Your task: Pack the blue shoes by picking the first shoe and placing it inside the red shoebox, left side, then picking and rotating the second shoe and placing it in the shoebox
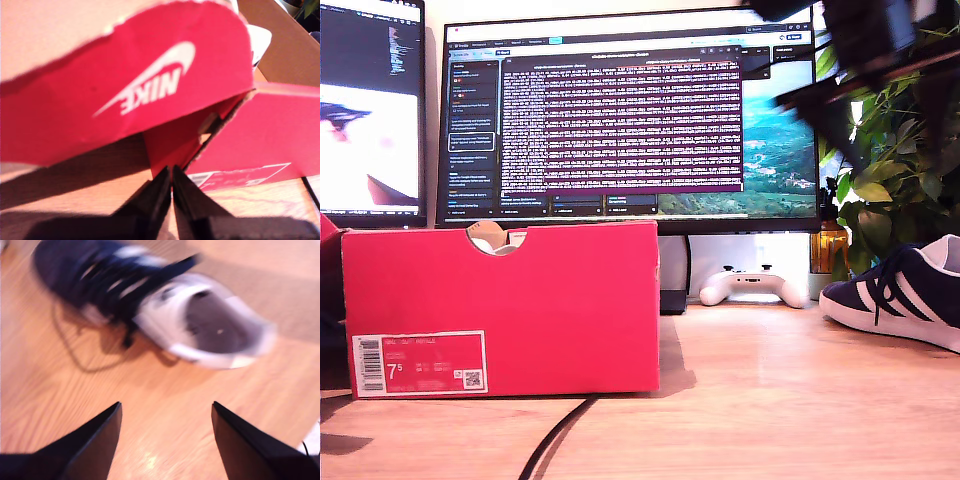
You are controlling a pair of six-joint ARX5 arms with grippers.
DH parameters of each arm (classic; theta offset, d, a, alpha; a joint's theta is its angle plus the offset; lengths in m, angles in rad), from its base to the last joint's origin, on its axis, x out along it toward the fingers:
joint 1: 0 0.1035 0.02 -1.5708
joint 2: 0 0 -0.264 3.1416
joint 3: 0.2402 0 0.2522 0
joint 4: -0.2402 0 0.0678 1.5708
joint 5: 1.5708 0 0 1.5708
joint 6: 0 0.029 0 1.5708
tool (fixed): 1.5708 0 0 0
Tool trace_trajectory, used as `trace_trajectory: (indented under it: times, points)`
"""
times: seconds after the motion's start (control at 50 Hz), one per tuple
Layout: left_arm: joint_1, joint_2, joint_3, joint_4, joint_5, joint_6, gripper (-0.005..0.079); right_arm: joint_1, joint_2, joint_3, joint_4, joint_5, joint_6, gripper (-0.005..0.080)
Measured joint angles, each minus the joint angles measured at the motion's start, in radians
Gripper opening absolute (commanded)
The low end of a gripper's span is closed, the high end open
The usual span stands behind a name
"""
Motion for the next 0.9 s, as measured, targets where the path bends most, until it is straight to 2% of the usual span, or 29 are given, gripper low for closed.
trace_trajectory:
  times: [0.3, 0.9]
  points:
    - [0.0, 0.0, 0.0, 0.0, 0.0, 0.0, -0.0021, -0.09, -0.054, -0.133, -0.001, 0.0, 0.045, 0.0523]
    - [0.0, 0.0, 0.0, 0.0, 0.0, 0.0, -0.0021, -0.219, -0.054, -0.214, 0.004, -0.011, 0.121, 0.0522]
